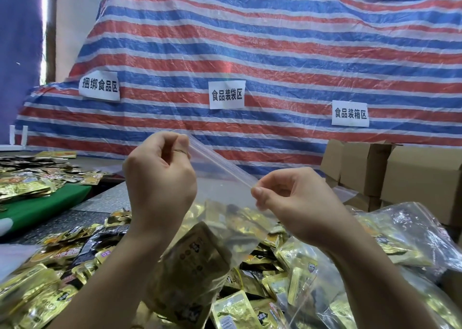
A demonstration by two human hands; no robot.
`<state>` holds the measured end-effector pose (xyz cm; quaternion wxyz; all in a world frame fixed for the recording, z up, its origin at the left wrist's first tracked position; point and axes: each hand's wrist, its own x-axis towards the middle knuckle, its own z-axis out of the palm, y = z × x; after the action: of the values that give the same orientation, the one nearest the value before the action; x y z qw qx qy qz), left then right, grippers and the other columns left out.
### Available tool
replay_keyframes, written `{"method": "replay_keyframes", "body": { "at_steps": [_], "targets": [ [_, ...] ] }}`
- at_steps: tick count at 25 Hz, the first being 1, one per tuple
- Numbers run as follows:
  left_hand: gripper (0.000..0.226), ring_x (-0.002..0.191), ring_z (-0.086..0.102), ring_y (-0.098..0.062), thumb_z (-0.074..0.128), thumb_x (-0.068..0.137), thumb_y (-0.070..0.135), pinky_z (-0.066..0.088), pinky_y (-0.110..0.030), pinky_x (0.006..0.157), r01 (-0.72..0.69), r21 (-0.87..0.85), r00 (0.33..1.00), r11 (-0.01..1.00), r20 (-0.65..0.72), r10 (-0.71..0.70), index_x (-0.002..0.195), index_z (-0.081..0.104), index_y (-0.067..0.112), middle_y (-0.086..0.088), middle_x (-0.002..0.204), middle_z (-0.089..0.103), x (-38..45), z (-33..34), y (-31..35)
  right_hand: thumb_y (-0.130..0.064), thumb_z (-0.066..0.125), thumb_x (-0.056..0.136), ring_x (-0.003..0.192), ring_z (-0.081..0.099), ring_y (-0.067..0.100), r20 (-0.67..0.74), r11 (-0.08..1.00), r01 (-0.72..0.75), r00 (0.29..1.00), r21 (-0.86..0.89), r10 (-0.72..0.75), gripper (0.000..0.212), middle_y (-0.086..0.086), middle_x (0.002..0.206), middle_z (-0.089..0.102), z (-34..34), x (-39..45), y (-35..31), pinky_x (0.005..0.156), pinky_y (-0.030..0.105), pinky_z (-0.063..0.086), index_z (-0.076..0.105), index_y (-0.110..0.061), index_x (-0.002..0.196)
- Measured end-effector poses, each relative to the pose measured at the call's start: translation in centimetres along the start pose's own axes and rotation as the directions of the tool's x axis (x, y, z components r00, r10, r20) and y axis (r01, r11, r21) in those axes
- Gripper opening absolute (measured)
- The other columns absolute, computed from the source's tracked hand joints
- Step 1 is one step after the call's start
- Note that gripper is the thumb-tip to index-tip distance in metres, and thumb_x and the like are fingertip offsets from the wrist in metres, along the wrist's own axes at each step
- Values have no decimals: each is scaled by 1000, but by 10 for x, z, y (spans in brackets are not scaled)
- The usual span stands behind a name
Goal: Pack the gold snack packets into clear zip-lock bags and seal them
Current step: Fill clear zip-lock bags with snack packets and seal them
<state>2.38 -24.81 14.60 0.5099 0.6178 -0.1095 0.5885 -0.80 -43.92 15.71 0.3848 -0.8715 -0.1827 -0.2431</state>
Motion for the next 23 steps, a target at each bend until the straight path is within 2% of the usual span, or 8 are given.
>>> {"method": "replay_keyframes", "body": {
  "at_steps": [8,14,16,20,23],
  "targets": [
    [17,59,56,-3,59,98,20,45,-16,50,33,8,998,999,-59,-33,82,64,19,12,68,61,5,-1,-9,-35,66,93,71,68,5,67,999,7,998,-40,-4,16,-13,74,73,-2,5,9,69,28,57,71,-29,78],
    [18,57,57,-8,58,98,25,49,-27,52,91,4,991,996,-96,-90,82,64,20,8,68,62,12,-4,-16,-32,65,93,59,64,5,62,996,54,997,-76,-49,18,-14,69,70,-1,3,6,56,21,53,67,-30,75],
    [18,56,56,-5,58,99,26,49,-25,51,101,-3,990,995,-98,-101,83,64,20,7,68,63,13,-6,-16,-33,65,93,56,62,5,62,993,82,995,-79,-78,19,-16,68,69,0,2,5,51,17,49,66,-31,75],
    [20,59,58,-4,57,99,28,47,-19,52,113,-18,993,993,-23,-113,80,62,28,7,70,64,16,-9,-16,-32,64,93,58,62,4,89,987,135,988,-82,-128,18,-16,69,69,-1,3,6,51,18,47,66,-30,76],
    [23,59,58,-6,55,99,31,47,-16,52,117,-31,993,993,25,-116,77,60,29,7,68,63,16,-9,-13,-31,63,94,61,61,9,122,985,168,979,-36,-163,17,-6,71,68,-7,5,11,56,26,51,66,-28,78]
  ]
}}
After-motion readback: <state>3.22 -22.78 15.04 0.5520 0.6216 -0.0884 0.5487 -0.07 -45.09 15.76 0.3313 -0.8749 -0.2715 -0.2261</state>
